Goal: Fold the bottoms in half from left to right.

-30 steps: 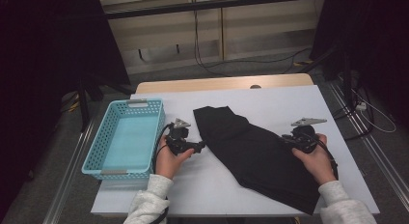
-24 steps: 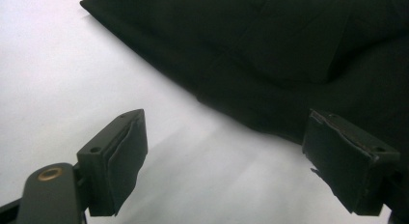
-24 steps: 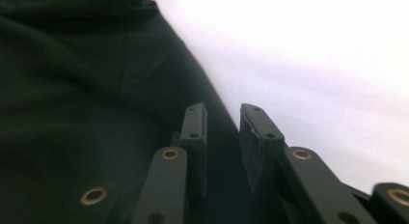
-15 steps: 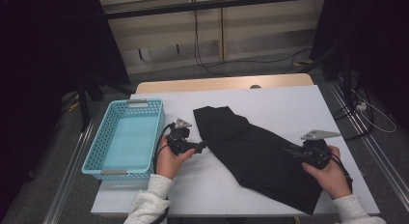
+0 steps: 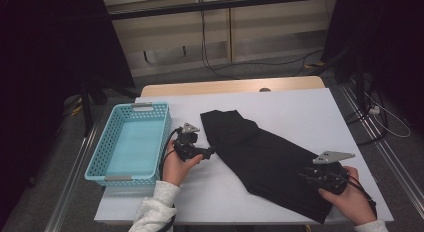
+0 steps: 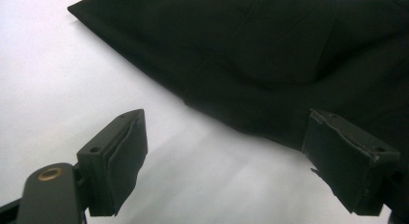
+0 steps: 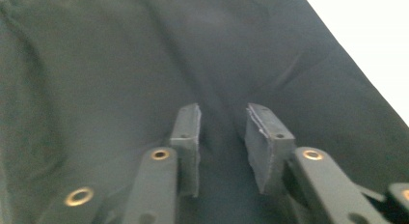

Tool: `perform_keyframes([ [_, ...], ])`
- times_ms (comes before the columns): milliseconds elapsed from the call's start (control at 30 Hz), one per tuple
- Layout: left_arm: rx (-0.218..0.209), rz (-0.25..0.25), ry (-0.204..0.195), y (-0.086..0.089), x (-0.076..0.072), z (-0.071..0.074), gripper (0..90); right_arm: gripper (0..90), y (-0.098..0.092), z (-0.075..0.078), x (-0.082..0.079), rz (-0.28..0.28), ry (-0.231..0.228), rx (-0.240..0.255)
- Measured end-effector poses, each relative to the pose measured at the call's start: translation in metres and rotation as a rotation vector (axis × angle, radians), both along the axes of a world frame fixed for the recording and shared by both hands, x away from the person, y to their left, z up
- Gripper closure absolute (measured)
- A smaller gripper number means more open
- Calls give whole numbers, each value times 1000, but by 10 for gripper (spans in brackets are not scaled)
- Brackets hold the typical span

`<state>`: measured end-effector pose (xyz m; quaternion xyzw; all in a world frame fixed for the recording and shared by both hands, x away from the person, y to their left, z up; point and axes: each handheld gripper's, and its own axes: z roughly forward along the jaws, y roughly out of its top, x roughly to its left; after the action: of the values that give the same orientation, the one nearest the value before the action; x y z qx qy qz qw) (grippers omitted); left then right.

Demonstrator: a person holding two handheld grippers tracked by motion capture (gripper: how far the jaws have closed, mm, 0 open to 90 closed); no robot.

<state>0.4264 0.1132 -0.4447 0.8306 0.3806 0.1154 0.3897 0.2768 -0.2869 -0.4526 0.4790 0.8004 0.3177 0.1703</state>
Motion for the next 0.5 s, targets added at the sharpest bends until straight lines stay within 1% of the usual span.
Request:
perform_keyframes([
  [33,-4,5,-1,0,0,0,161,552,-1,1,1,-21,-15,5],
  [100,-1,2,0,-1,0,0,160,537,-4,3,5,-15,-32,14],
  [167,-3,1,0,-1,0,0,160,498,-7,7,9,-29,-64,11],
  [200,-4,3,1,-2,0,0,160,493,-9,8,12,-41,-75,12],
  [267,-1,2,2,-1,0,-1,160,455,-16,11,18,-72,-94,15],
  [300,-4,5,2,-1,0,-1,160,446,-20,12,22,-92,-101,25],
  [367,-4,9,1,-1,1,-2,160,439,-25,12,28,-107,-113,20],
  [400,2,-1,8,-1,1,-2,160,427,-27,11,30,-117,-113,22],
  [433,-1,3,4,-1,1,-2,161,423,-29,9,34,-130,-110,20],
  [500,0,4,2,-1,1,-2,160,440,-30,4,40,-139,-97,13],
])
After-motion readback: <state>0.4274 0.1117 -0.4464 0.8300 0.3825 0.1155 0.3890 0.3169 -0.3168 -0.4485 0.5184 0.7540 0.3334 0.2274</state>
